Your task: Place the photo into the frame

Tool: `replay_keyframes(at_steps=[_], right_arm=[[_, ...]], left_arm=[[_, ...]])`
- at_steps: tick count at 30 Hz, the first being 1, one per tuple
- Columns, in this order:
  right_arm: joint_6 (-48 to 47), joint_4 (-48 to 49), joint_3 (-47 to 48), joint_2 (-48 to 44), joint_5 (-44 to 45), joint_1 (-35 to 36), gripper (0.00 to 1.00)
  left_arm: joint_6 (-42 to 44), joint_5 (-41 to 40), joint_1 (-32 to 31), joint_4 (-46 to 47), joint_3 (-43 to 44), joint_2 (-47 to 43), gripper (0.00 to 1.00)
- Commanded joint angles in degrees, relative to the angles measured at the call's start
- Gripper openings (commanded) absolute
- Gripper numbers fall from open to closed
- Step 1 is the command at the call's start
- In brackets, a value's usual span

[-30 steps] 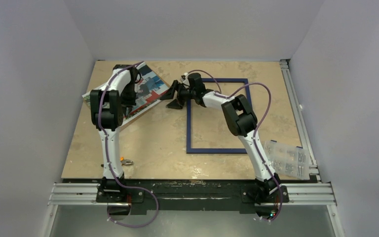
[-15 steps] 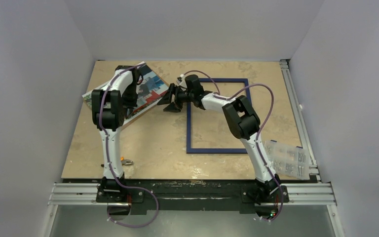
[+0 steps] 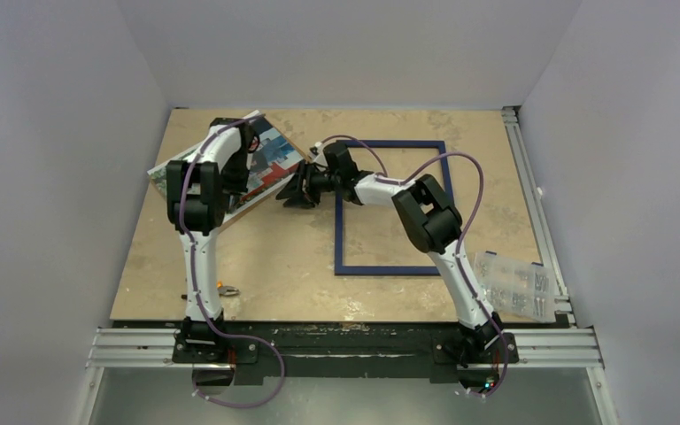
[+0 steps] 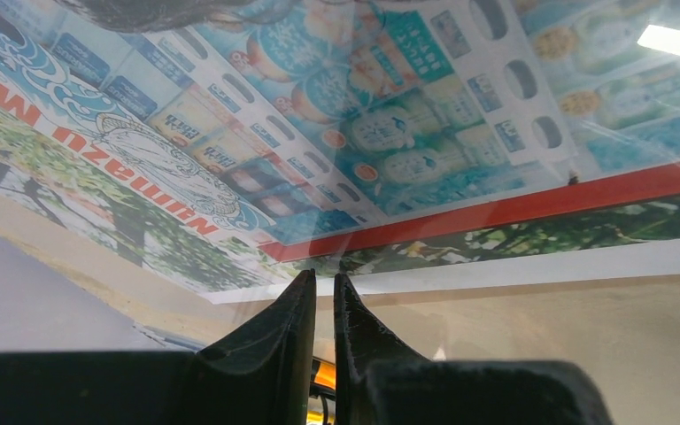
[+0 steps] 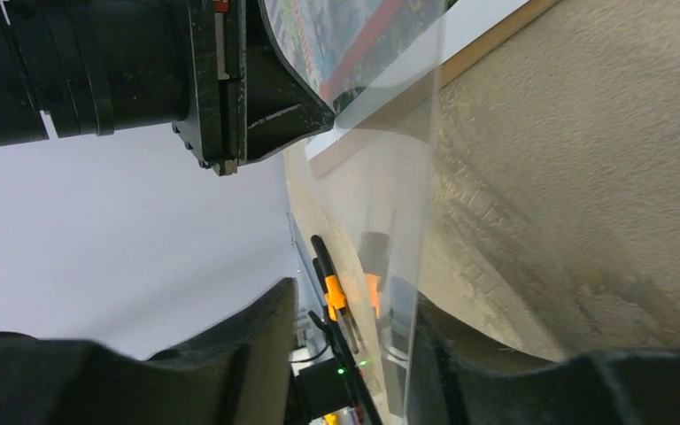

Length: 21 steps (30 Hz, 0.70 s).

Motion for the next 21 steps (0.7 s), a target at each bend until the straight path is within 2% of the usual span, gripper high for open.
replay_keyframes(at_steps=[1,6,10,11,16,19,21], right_arm=[[0.7,2.2,1.8,0.0,-0.7,0.5,0.35],[-2.7,-2.6,2.4,-1.5,0.1,0.6,0.10],[-6.0,-7.3,2.9,-3.1,1.4,0.6,0.01],[-6.7,-8.4,3.1,-3.5,1.5,0.6,0.00],[-11.1,-14.1,3.8,-6.4,2.9,0.6,0.00],[-14.0,-18.5,3.9,-8.8,5.0,0.5,0.00],[-15.5,-20.0,3.0,-11.2,6.5,0.5,0.00]], left_arm=[[0.7,-0.2,-0.5,0.2,-0.9,-2.6,0.12],[0.3,-0.9,-0.5,2.1,-2.5,-7.6,0.15],[0.1,2.9,-0.5,4.3,-4.0,-13.4,0.26],[-0.2,4.2,-0.5,4.9,-4.4,-15.2,0.30],[-3.0,11.3,-0.5,8.2,-6.3,-26.0,0.60],[-4.7,16.6,-0.5,10.3,-7.5,-33.1,0.70],[-5.9,20.1,-0.5,12.2,-8.8,-37.8,0.74]])
